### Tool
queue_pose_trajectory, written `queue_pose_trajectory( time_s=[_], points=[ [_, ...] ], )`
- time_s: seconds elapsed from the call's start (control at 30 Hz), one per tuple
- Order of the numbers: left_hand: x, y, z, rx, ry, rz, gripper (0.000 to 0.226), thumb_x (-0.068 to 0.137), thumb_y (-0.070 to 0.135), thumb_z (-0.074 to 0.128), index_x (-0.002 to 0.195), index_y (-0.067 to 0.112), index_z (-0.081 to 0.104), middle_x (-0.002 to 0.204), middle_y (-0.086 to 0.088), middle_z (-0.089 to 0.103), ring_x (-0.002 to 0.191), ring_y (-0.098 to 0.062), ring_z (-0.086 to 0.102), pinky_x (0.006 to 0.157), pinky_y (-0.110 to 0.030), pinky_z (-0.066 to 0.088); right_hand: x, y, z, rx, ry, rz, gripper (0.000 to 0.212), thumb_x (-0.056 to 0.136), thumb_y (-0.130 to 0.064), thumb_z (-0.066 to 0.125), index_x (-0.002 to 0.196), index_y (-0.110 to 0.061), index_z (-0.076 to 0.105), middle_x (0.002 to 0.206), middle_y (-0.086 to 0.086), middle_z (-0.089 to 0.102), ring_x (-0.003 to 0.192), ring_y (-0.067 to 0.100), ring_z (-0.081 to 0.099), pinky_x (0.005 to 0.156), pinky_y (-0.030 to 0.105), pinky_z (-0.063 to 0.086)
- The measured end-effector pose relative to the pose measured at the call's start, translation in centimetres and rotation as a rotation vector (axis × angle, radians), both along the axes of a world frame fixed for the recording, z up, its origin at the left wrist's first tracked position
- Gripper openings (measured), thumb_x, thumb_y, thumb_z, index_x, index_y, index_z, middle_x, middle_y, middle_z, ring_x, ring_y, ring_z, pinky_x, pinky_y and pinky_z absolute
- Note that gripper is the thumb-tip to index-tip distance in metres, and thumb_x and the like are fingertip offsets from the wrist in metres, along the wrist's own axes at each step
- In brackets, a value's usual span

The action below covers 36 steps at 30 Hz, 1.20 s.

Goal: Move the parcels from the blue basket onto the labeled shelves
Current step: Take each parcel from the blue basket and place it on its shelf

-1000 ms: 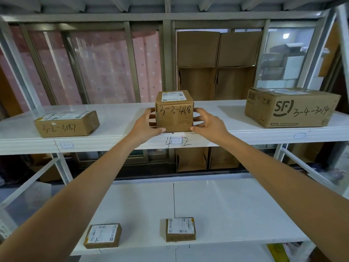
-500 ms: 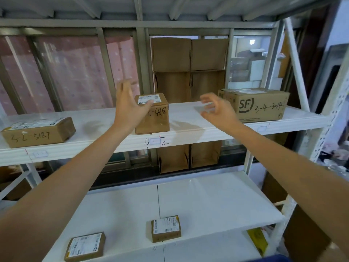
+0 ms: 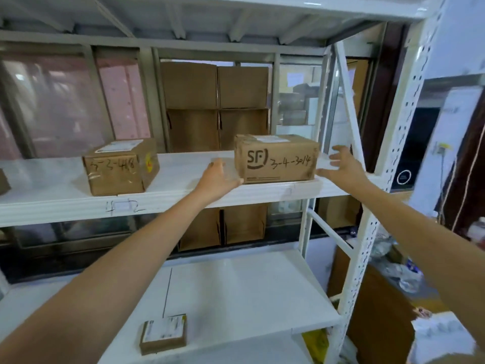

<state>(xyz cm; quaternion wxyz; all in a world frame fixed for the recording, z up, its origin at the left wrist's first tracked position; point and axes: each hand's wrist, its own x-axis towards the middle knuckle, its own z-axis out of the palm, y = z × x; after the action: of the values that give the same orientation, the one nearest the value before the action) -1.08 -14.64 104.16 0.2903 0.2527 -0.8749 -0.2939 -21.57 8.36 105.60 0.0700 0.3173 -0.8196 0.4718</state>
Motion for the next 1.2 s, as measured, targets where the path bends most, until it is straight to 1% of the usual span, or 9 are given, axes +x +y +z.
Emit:
queue_pose_trajectory(
  time_s=[0.13,0.23,0.3,0.43,0.73,0.83,0.9,1.03,1.2],
  points=[
    [-2.6,1.0,-0.9,0.012,0.019,0.089,0.067,0.081,0.035,0.073,0.135,0.010,0.043,0.139,-0.009,0.051,0.121,-0.024,0.053,0.092,-0.030,0.045,-2.1,-0.4,-1.8,0.006,-0.062,0.115,0.073,0.079,-0.022,0.079,0.139,-0.018,0.039,0.130,0.010,0.059,0.119,0.027,0.057,0.098,0.036,0.046],
    [-3.5,1.4,-1.0,0.012,0.066,0.073,0.046,0.084,0.023,0.071,0.123,0.010,0.051,0.124,-0.007,0.063,0.096,-0.014,0.060,0.075,-0.018,0.043,-2.4,-1.3,-2.3,0.013,-0.024,0.163,0.061,0.084,-0.020,0.072,0.137,-0.022,0.042,0.124,0.007,0.064,0.117,0.025,0.058,0.089,0.029,0.043],
    [-3.8,1.4,-1.1,0.006,0.073,0.107,0.038,0.085,0.019,0.070,0.119,0.009,0.055,0.117,-0.007,0.067,0.087,-0.011,0.058,0.075,-0.019,0.043,-2.4,-1.6,-2.4,-0.016,-0.011,0.173,0.057,0.086,-0.017,0.069,0.137,-0.022,0.044,0.123,0.008,0.065,0.115,0.026,0.059,0.094,0.032,0.046],
    [-4.2,1.0,-1.8,0.012,0.085,0.177,0.031,0.087,0.018,0.068,0.116,0.009,0.059,0.114,-0.007,0.068,0.092,-0.013,0.058,0.079,-0.022,0.043,-2.1,-1.6,-2.6,-0.040,0.003,0.185,0.055,0.088,-0.015,0.066,0.138,-0.021,0.043,0.126,0.011,0.064,0.112,0.030,0.061,0.099,0.047,0.050],
    [-4.4,0.7,-2.4,-0.013,0.075,0.198,0.030,0.088,0.017,0.066,0.116,0.010,0.060,0.117,-0.008,0.066,0.106,-0.022,0.062,0.083,-0.025,0.045,-2.2,-1.6,-2.9,0.047,0.008,0.194,0.064,0.089,-0.017,0.063,0.145,-0.029,0.034,0.134,0.005,0.060,0.119,0.025,0.058,0.095,0.033,0.043],
    [-3.5,1.3,-1.9,0.015,0.074,0.178,0.035,0.088,0.020,0.066,0.120,0.010,0.057,0.119,-0.006,0.063,0.108,-0.021,0.060,0.086,-0.026,0.045,-1.8,-0.9,-3.1,-0.021,-0.011,0.214,0.068,0.089,-0.015,0.065,0.148,-0.022,0.032,0.142,0.009,0.053,0.118,0.025,0.059,0.099,0.034,0.045],
    [-1.8,1.9,-1.9,-0.017,0.174,0.193,0.034,0.086,0.017,0.066,0.117,0.009,0.057,0.115,-0.005,0.062,0.103,-0.018,0.060,0.085,-0.025,0.047,-0.9,-0.1,-3.9,-0.128,0.119,0.125,0.063,0.088,-0.018,0.067,0.143,-0.017,0.038,0.138,0.008,0.055,0.115,0.021,0.059,0.096,0.038,0.050],
    [5.4,2.0,-6.6,-0.214,0.323,0.152,0.014,0.082,0.007,0.061,0.095,0.009,0.058,0.097,-0.003,0.060,0.078,-0.011,0.058,0.067,-0.013,0.044,3.3,0.8,-10.2,-0.319,0.236,0.098,0.038,0.084,-0.017,0.066,0.119,-0.022,0.052,0.111,0.000,0.062,0.089,0.005,0.060,0.073,0.020,0.055],
    [14.6,-2.2,-18.0,0.058,0.062,0.293,0.015,0.086,0.007,0.064,0.099,0.008,0.058,0.099,-0.007,0.064,0.082,-0.015,0.059,0.067,-0.014,0.041,9.9,-2.8,-22.5,0.090,0.078,0.307,0.034,0.083,-0.012,0.071,0.114,-0.011,0.058,0.107,0.009,0.063,0.088,0.020,0.064,0.076,0.044,0.058]
  ],
)
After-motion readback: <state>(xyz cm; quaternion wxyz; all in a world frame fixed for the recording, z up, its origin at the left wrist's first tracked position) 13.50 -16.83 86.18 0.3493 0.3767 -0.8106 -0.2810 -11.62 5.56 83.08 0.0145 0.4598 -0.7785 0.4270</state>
